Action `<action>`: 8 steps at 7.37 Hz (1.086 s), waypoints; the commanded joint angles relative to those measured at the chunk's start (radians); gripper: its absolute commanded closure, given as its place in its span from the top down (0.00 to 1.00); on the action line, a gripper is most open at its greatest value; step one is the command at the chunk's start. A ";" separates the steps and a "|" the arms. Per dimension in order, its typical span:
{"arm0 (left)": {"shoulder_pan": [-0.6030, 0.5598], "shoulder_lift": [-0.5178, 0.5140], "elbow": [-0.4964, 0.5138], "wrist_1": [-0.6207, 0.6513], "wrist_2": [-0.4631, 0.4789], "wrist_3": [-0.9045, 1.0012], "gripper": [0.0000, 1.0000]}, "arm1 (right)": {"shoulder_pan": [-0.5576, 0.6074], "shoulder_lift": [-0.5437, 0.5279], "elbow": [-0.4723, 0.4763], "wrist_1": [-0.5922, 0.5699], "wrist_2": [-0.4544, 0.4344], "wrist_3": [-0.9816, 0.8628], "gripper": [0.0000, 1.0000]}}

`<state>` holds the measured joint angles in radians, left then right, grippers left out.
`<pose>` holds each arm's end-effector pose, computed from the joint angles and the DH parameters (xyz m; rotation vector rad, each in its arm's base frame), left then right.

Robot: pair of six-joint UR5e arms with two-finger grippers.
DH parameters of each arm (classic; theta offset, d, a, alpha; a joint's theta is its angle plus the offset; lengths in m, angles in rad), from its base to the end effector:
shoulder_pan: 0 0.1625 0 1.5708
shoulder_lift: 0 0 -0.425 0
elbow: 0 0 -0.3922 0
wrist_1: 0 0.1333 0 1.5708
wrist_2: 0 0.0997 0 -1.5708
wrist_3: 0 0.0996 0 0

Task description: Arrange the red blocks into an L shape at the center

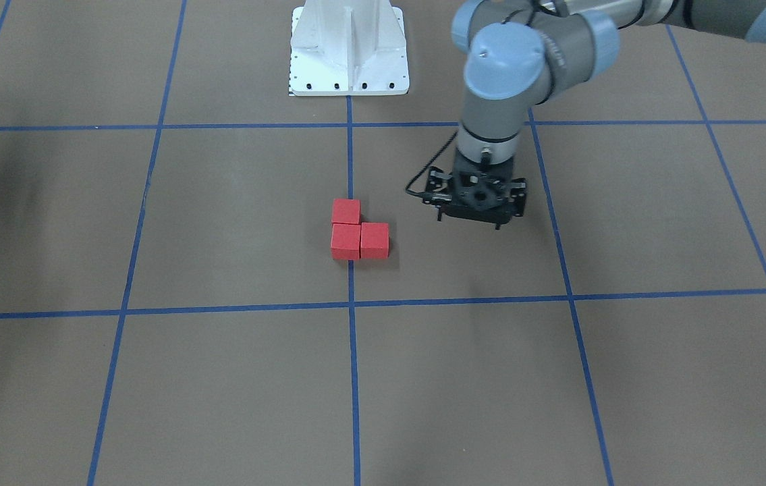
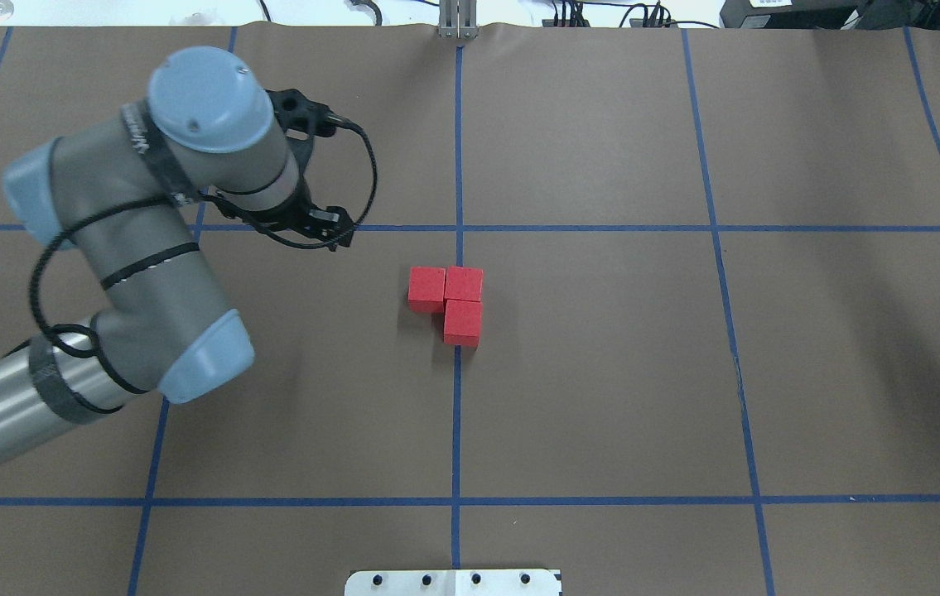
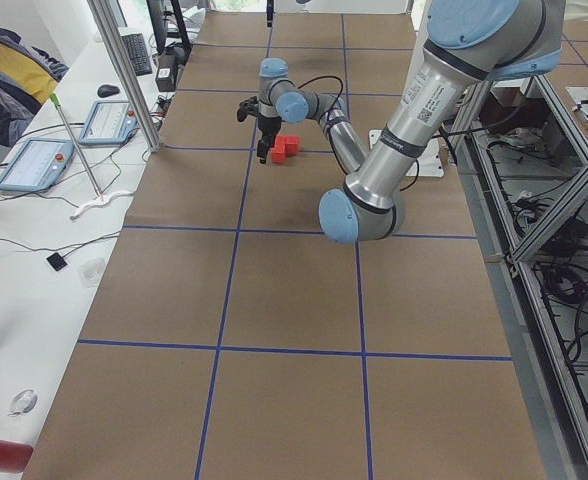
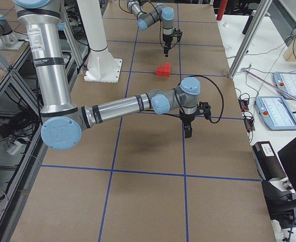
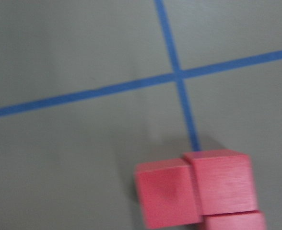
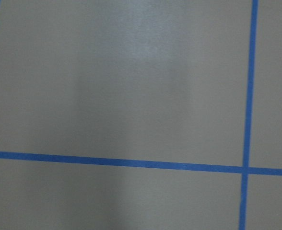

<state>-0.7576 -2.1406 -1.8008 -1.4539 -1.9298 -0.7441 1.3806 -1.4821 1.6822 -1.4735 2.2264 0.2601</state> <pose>0.3965 -0.5104 0.2485 0.2388 0.7205 0.1883 -0.0309 -0.5445 0.5541 0.1341 -0.6980 -0.0305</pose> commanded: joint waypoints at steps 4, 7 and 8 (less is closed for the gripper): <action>-0.460 0.472 -0.046 -0.006 -0.238 0.597 1.00 | 0.224 -0.211 -0.027 0.008 0.036 -0.338 1.00; -0.709 0.670 -0.034 -0.081 -0.253 0.626 1.00 | 0.224 -0.208 -0.042 0.005 0.045 -0.323 1.00; -0.773 0.782 -0.023 -0.191 -0.394 0.722 1.00 | 0.224 -0.211 -0.036 0.009 0.044 -0.325 1.00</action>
<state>-1.4382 -1.4830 -1.8295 -1.5397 -2.2133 -0.1045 1.6040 -1.6906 1.6425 -1.4663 2.2680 -0.0651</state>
